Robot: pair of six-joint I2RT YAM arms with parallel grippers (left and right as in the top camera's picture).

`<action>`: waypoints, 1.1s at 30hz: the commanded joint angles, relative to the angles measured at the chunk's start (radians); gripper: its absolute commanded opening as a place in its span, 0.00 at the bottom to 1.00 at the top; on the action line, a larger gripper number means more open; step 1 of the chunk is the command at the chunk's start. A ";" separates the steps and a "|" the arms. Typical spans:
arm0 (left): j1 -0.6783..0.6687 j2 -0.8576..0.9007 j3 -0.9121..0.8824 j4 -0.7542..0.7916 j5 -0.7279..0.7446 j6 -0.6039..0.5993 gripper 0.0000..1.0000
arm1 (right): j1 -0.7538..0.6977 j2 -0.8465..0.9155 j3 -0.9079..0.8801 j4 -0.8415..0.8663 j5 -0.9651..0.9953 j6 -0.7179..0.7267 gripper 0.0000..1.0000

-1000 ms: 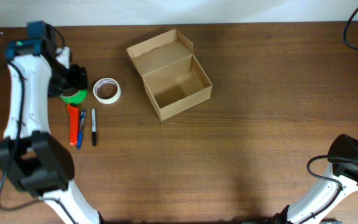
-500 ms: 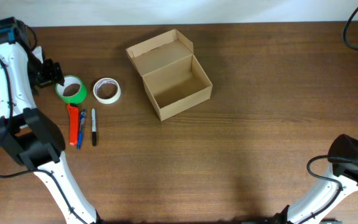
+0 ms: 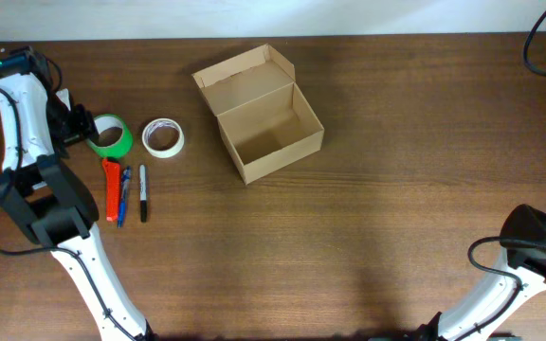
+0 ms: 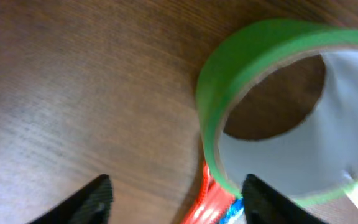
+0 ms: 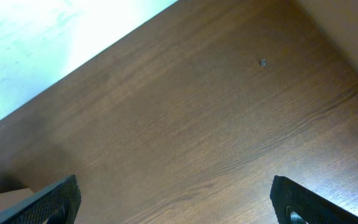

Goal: Pack container
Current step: 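Lower the left gripper onto the green tape roll and grasp it, then carry the green tape roll into the box and release it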

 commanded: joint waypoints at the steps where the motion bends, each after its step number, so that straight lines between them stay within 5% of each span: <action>1: 0.003 0.029 0.020 0.015 0.011 -0.001 0.54 | -0.001 -0.012 0.005 0.002 -0.009 0.007 0.99; 7: 0.003 0.090 0.020 0.019 0.011 -0.001 0.48 | -0.001 -0.012 0.005 0.002 -0.009 0.007 0.99; 12: 0.003 0.108 0.020 0.023 0.011 -0.001 0.02 | -0.001 -0.012 0.005 0.002 -0.009 0.007 0.99; 17: 0.003 0.104 0.065 -0.024 0.012 -0.001 0.02 | -0.001 -0.012 0.005 0.002 -0.009 0.007 0.99; 23: -0.004 0.098 0.375 -0.198 0.033 0.021 0.01 | -0.001 -0.012 0.005 0.002 -0.009 0.007 0.99; 28: -0.035 0.017 0.560 -0.217 0.262 0.016 0.02 | -0.001 -0.012 0.005 0.002 -0.009 0.007 0.99; 33: -0.154 -0.115 0.587 -0.217 0.278 0.036 0.01 | -0.001 -0.012 0.005 0.002 -0.009 0.007 0.99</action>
